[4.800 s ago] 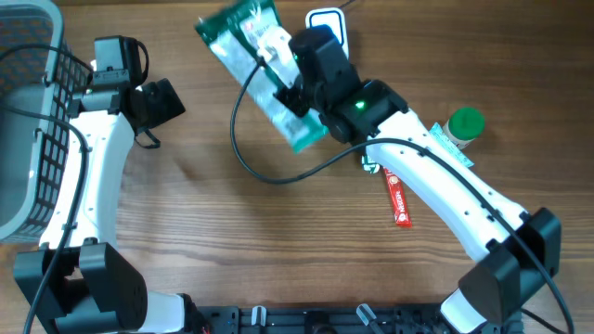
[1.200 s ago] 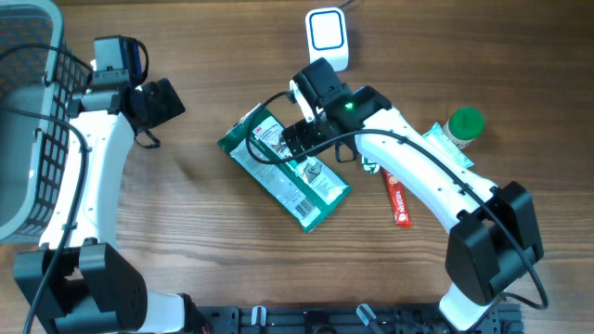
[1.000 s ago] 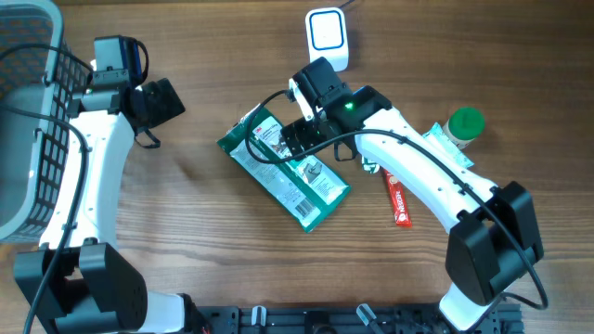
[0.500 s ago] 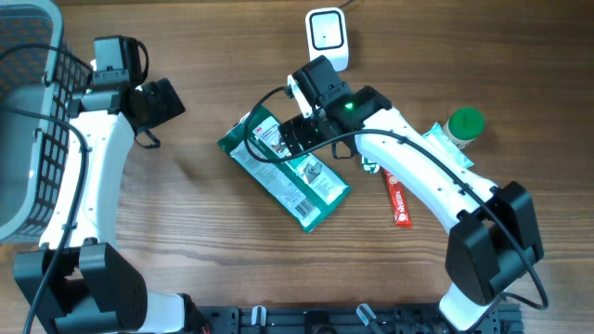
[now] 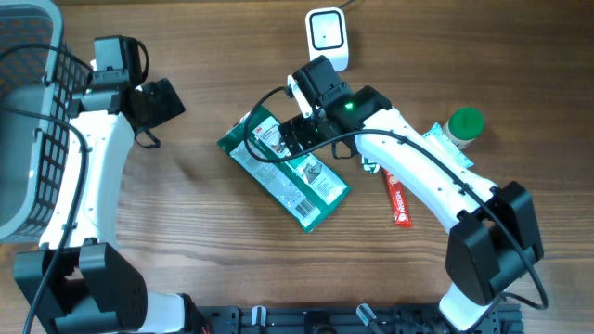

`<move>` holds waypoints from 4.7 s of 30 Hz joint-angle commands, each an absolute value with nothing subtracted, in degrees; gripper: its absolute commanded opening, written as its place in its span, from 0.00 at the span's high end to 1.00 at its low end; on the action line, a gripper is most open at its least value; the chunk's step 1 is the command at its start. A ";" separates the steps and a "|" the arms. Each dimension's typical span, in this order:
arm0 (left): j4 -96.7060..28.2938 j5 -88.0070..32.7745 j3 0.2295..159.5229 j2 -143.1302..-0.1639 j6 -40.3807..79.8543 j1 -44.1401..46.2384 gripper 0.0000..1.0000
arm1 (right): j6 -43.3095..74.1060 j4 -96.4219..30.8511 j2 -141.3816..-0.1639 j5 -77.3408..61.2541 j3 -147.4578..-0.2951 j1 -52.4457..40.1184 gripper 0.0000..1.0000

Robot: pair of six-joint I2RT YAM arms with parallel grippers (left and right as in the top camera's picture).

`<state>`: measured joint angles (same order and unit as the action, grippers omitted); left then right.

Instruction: Scan the item barcode

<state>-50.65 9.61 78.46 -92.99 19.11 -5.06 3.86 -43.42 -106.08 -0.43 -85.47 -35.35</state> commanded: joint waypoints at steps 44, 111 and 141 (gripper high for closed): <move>-50.63 10.13 79.09 -92.58 18.22 -5.43 0.00 | -1.06 -59.64 -18.92 7.31 -75.50 -19.68 0.00; -50.63 10.13 78.85 -82.50 18.22 -5.39 0.00 | 7.57 0.36 -0.43 0.12 -0.30 -2.55 0.00; -18.31 3.03 34.11 -2.17 22.09 -5.37 0.00 | 7.55 0.36 -0.43 0.12 -0.30 -2.55 0.00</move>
